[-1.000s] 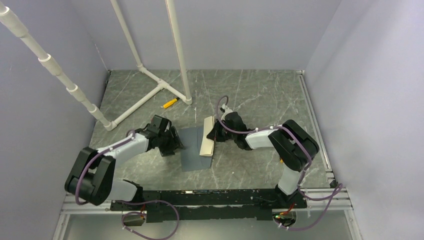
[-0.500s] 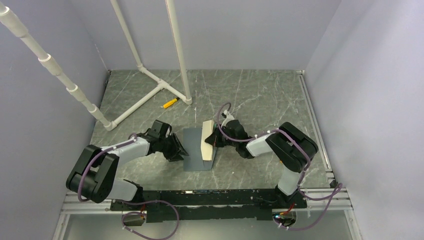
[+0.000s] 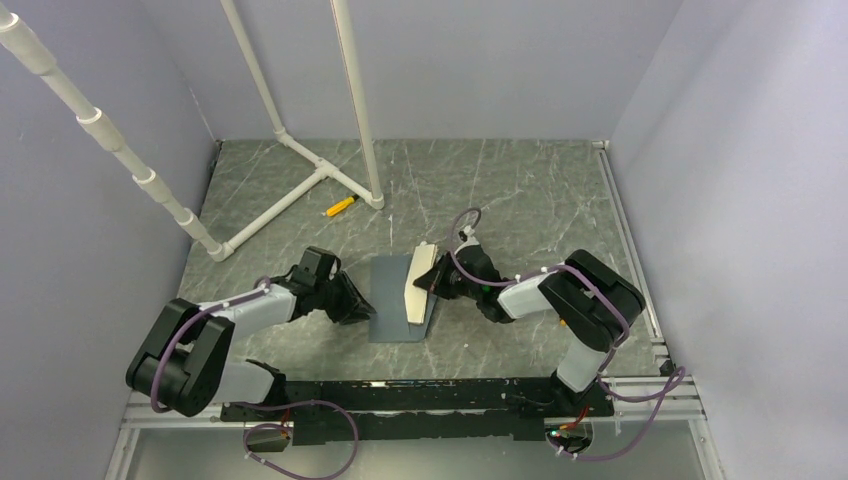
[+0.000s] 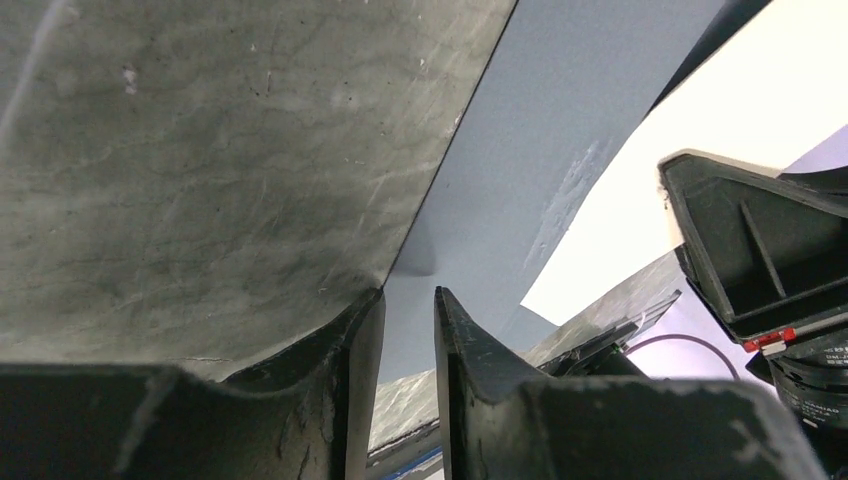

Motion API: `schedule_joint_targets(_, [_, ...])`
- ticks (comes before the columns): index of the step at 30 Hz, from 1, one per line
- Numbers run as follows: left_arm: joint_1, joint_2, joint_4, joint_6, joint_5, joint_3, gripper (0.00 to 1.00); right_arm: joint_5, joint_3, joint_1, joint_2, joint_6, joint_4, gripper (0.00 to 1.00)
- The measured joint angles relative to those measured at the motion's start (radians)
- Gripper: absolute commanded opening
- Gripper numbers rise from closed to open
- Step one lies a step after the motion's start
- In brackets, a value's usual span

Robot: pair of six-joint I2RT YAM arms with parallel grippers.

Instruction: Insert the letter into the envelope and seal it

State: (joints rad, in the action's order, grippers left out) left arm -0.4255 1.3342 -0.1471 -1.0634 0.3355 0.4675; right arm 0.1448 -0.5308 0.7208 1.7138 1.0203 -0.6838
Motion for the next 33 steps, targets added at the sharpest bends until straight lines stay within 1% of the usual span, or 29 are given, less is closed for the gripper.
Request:
schedule_joint_targets(4, [-0.002,-0.008,0.022,-0.023,-0.004,-0.014,0.32,-0.034,-0.001,0.007,-0.001,0.083,0.054,0.00])
schedule_joint_targets(10, [-0.003,-0.008,0.074,-0.061,-0.003,-0.034,0.35,-0.070,-0.002,0.012,-0.001,0.154,0.105,0.00])
schedule_joint_targets(17, [-0.003,0.018,0.133,-0.083,-0.003,-0.040,0.28,-0.016,-0.037,0.013,0.038,0.184,0.108,0.00])
schedule_joint_targets(20, [-0.003,0.035,0.132,-0.078,-0.008,-0.024,0.29,-0.003,-0.043,0.011,0.043,0.184,0.109,0.00])
schedule_joint_targets(22, [-0.003,0.047,0.127,-0.070,-0.020,-0.008,0.33,-0.002,-0.044,0.011,0.043,0.182,0.111,0.00])
schedule_joint_targets(26, [-0.005,0.059,0.113,-0.040,-0.046,0.027,0.48,0.032,-0.044,0.010,0.043,0.175,0.107,0.00])
schedule_joint_targets(30, [-0.003,0.070,0.110,-0.011,-0.060,0.056,0.58,0.091,-0.029,0.005,0.047,0.176,0.041,0.00])
schedule_joint_targets(32, [0.003,0.071,0.114,-0.001,-0.060,0.063,0.58,0.113,-0.027,0.003,0.053,0.177,0.010,0.00])
schedule_joint_targets(33, [0.008,0.071,0.116,0.002,-0.058,0.063,0.57,0.128,-0.026,0.002,0.058,0.178,-0.009,0.00])
